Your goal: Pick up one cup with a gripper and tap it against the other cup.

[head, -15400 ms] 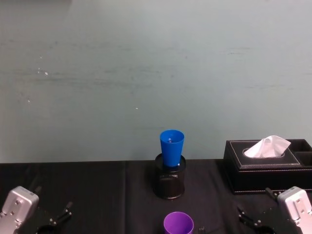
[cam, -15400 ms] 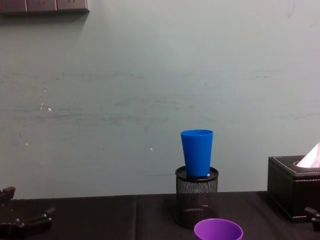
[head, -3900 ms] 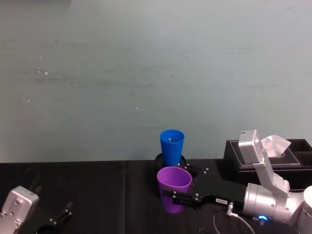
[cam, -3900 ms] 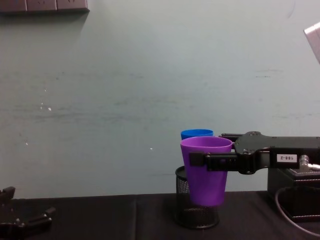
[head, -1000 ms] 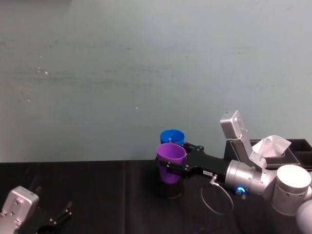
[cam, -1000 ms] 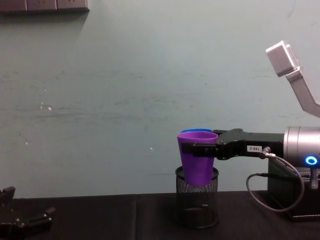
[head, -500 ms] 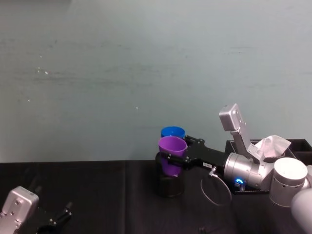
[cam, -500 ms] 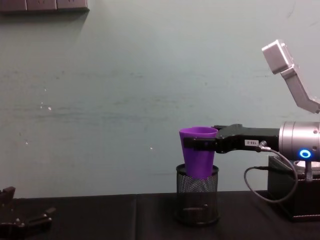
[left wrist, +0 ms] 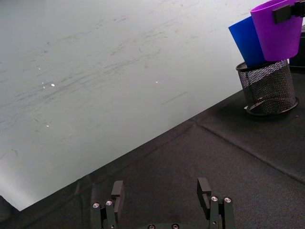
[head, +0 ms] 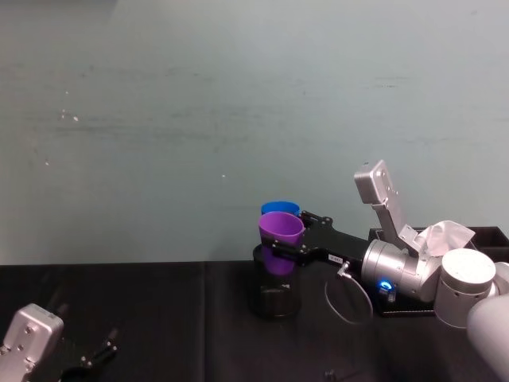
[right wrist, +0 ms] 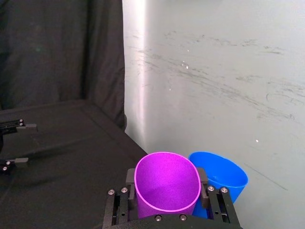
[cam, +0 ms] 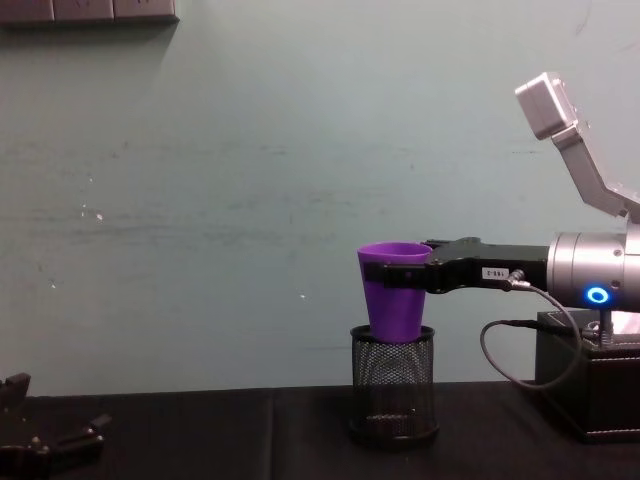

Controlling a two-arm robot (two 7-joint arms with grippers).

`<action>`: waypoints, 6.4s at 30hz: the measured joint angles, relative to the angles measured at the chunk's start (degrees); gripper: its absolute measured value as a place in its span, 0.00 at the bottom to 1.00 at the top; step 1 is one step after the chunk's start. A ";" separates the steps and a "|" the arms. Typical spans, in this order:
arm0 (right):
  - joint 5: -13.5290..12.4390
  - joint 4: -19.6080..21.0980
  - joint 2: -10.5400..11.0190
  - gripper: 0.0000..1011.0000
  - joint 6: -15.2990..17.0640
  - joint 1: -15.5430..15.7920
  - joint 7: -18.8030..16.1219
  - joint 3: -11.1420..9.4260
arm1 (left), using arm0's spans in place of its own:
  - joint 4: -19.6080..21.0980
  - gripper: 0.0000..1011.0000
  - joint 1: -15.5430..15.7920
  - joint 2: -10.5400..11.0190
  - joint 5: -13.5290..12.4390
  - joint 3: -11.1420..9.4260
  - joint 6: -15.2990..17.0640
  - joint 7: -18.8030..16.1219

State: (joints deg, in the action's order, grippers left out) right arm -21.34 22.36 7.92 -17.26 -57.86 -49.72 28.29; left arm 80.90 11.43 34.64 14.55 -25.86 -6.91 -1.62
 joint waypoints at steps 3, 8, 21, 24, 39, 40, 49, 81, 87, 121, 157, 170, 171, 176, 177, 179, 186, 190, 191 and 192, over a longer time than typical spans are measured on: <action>0.15 -0.45 -0.20 0.73 -0.01 -0.14 -0.34 -0.44 | 0.00 0.99 0.00 0.00 0.00 0.00 0.00 0.00; 0.16 -0.49 -0.23 0.73 -0.01 -0.17 -0.42 -0.46 | 0.00 0.99 0.00 0.00 0.00 0.00 0.00 0.00; 0.13 -0.21 -0.11 0.73 0.04 -0.06 -0.40 -0.27 | 0.00 0.99 0.00 0.00 0.00 0.00 0.00 0.00; 0.11 -0.18 -0.10 0.73 0.05 -0.04 -0.38 -0.24 | 0.00 0.99 0.00 0.00 0.00 0.00 0.00 0.00; 0.05 -0.10 -0.04 0.73 0.11 0.01 -0.34 -0.18 | 0.00 0.99 0.00 0.00 0.00 0.00 0.00 0.00; 0.05 -0.09 -0.04 0.73 0.11 0.01 -0.33 -0.18 | 0.00 0.99 0.00 0.00 0.00 0.00 0.00 0.00; 0.05 -0.08 -0.04 0.73 0.11 0.01 -0.30 -0.18 | 0.00 0.99 0.00 0.00 0.00 0.00 0.00 0.00; 0.05 -0.08 -0.04 0.73 0.11 0.01 -0.27 -0.18 | 0.00 0.99 0.00 0.00 0.00 0.00 0.00 0.00; 0.05 -0.08 -0.04 0.73 0.11 0.01 -0.27 -0.18 | 0.00 0.99 0.00 0.00 0.00 0.00 0.00 0.00; -1.63 36.36 12.34 0.73 9.26 20.14 2.75 0.40 | 0.00 0.99 0.00 0.00 0.00 0.00 0.00 0.00; -2.41 27.64 11.83 0.73 -5.36 24.40 -2.40 3.86 | 0.00 0.99 0.00 0.00 0.00 0.00 0.00 0.00; -1.89 24.68 10.55 0.73 -6.45 24.27 -3.43 3.87 | 0.00 0.99 0.00 0.00 0.00 0.00 0.00 0.00; -1.89 24.46 10.48 0.73 -6.46 24.23 -3.49 3.85 | 0.00 0.99 0.00 0.00 0.00 0.00 0.00 0.00; -1.92 23.04 10.04 0.73 -6.48 23.93 -3.84 3.63 | 0.00 0.99 0.00 0.00 0.00 0.00 0.00 0.00; -1.92 22.90 9.98 0.73 -6.50 23.89 -3.87 3.61 | 0.00 0.99 0.00 0.00 0.00 0.00 0.00 0.00; -1.88 22.46 9.82 0.73 -6.63 23.79 -3.96 3.53 | 0.00 0.99 0.00 0.00 0.00 0.00 0.00 0.00; -1.84 21.90 9.60 0.73 -6.92 23.65 -4.38 3.34 | 0.00 0.99 0.00 0.00 0.00 0.00 0.00 0.00; -1.85 21.93 9.62 0.73 -6.91 23.65 -4.36 3.34 | 0.00 0.99 0.00 0.00 0.00 0.00 0.00 0.00; -1.86 21.96 9.62 0.73 -6.91 23.65 -4.35 3.34 | 0.00 0.99 0.00 0.00 0.00 0.00 0.00 0.00; -1.86 21.97 9.63 0.73 -6.91 23.65 -4.35 3.34 | 0.00 0.99 0.00 0.00 0.00 0.00 0.00 0.00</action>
State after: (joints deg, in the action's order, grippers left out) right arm -23.20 44.33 17.55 -24.17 -34.21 -54.07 31.64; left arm 80.90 11.43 34.64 14.55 -25.86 -6.91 -1.62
